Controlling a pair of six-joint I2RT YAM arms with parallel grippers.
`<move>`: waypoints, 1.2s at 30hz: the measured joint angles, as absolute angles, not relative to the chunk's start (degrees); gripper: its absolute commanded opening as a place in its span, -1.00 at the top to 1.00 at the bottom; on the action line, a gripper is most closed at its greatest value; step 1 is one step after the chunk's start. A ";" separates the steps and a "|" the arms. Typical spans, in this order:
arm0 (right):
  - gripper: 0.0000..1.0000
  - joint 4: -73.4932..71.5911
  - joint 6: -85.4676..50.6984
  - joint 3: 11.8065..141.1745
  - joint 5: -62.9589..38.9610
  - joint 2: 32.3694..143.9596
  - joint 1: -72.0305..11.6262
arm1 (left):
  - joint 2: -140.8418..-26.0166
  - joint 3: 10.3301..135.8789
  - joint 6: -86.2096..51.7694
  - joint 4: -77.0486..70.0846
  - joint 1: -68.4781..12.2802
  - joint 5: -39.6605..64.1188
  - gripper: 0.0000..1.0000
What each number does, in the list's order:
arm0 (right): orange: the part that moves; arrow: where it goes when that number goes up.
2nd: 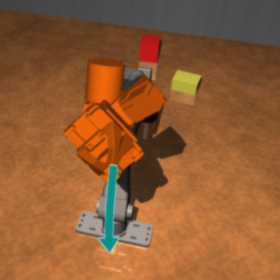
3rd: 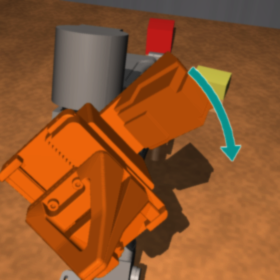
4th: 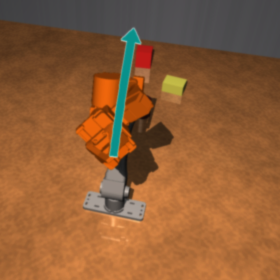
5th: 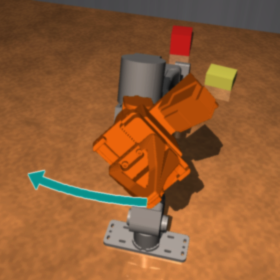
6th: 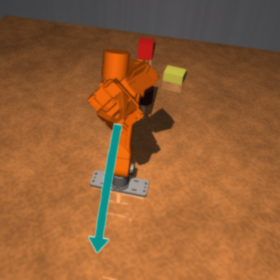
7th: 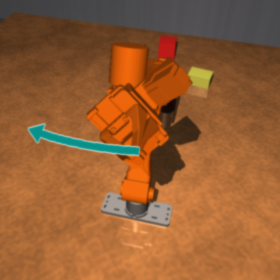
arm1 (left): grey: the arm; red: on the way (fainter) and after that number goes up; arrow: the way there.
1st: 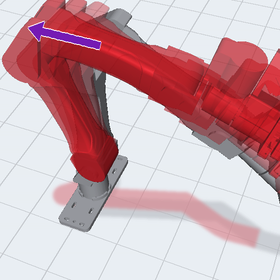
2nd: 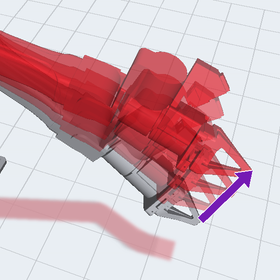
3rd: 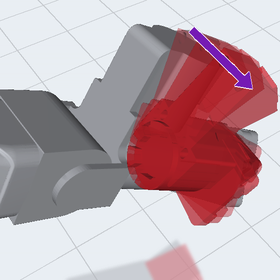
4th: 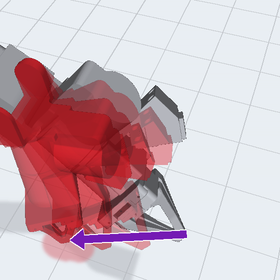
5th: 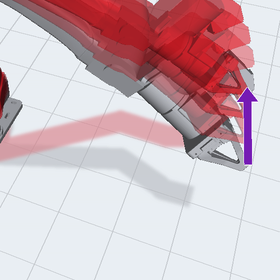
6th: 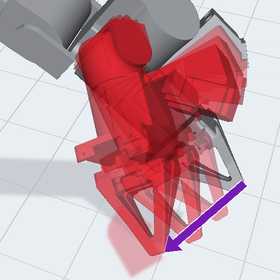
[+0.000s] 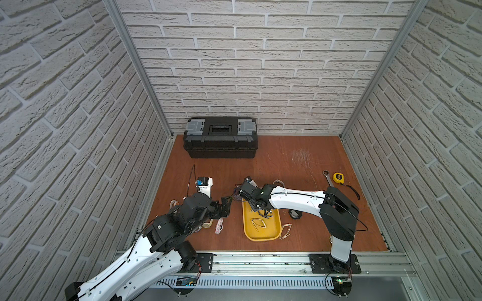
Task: Put the watch into the storage box
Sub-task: Place the watch in the storage box, then pick up the watch at the center of the board.
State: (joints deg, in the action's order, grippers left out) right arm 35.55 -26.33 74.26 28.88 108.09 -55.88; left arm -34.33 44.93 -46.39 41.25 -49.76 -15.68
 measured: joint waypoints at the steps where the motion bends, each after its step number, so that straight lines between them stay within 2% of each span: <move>1: -0.07 34.65 -26.13 73.45 28.73 107.68 -55.92 | -34.17 44.93 -46.39 41.28 -49.76 -15.73 -0.97; 5: -0.20 32.25 -26.72 67.66 27.14 101.23 -56.05 | -33.63 44.93 -46.59 41.80 -49.76 -15.86 -0.96; 13: -0.27 33.12 -30.28 60.10 19.40 71.66 -54.37 | -34.06 44.66 -46.57 41.71 -49.54 -15.68 -0.96; 16: -0.28 35.81 -33.56 55.05 16.12 61.84 -49.12 | -34.96 43.57 -46.57 40.58 -50.00 -14.90 -0.96; 20: -0.43 38.30 -39.18 42.61 9.69 50.09 -39.70 | -38.87 42.89 -46.54 38.94 -52.69 -13.85 -0.97; 23: -0.54 40.62 -42.13 35.05 5.39 42.68 -35.92 | -44.21 43.05 -45.91 37.58 -56.62 -13.72 -0.97; 29: -0.56 45.54 -40.51 34.26 4.67 40.32 -34.59 | -53.06 43.44 -44.14 35.18 -66.28 -15.97 -0.97; 36: -0.49 48.29 -38.92 35.86 8.27 53.45 -37.60 | -53.76 42.83 -43.90 29.61 -70.46 -18.22 -0.96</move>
